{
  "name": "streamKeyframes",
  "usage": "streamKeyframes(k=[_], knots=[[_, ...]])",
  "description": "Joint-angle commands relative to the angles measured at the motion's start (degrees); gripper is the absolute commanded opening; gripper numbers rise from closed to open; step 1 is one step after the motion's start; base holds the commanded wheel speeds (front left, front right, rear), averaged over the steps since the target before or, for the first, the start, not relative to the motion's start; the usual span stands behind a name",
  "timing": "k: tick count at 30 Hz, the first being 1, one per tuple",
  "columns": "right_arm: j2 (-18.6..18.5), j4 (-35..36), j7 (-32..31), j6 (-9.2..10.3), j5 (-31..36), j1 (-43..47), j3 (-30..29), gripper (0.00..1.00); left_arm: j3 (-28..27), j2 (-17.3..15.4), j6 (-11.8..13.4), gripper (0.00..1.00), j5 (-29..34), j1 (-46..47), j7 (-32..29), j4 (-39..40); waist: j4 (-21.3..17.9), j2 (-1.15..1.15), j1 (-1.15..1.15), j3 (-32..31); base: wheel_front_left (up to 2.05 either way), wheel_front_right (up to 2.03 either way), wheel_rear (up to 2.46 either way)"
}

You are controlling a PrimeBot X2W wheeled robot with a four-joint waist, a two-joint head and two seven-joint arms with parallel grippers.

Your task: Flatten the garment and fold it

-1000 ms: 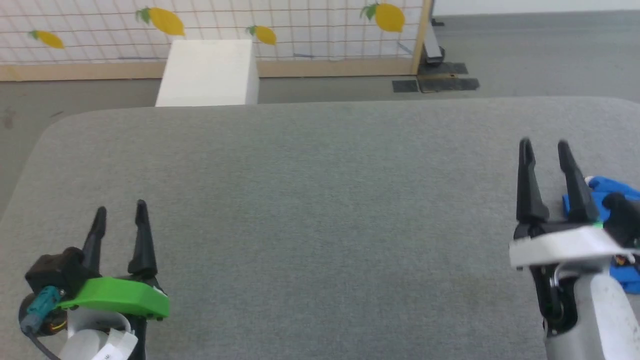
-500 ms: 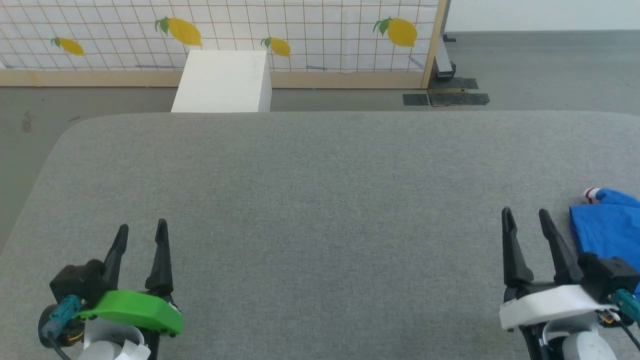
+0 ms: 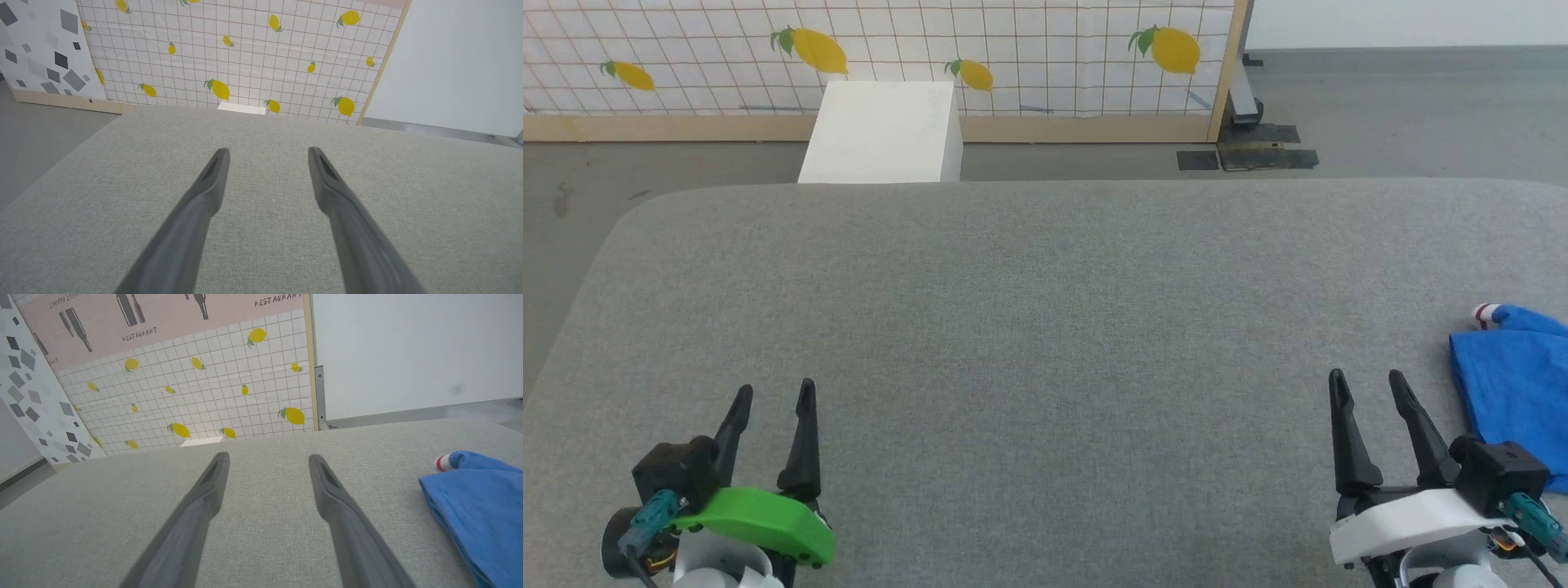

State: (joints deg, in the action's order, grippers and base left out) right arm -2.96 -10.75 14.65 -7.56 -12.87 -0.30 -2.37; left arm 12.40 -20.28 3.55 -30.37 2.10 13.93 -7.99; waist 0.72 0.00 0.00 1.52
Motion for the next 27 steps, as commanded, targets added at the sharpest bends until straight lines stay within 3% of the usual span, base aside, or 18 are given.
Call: streamKeyframes(k=[1, 27], knots=[[0.1, -0.2, 0.1, 0.08, 0.4, 0.4, 0.0, 1.0, 0.3, -0.4, -0.2, 1.0, 0.4, -0.2, 0.0, -0.3, 0.0, 0.0, 0.0, 0.0, 0.0, 0.0, 0.0], [0.1, -0.9, -0.7, 0.08, 0.0, 0.7, 0.0, 1.0, 0.0, -0.2, -0.2, 1.0, 0.3, 0.1, 0.7, -0.8, 0.1, 0.0, 0.0, -0.2, 0.0, 0.0, 0.0]])
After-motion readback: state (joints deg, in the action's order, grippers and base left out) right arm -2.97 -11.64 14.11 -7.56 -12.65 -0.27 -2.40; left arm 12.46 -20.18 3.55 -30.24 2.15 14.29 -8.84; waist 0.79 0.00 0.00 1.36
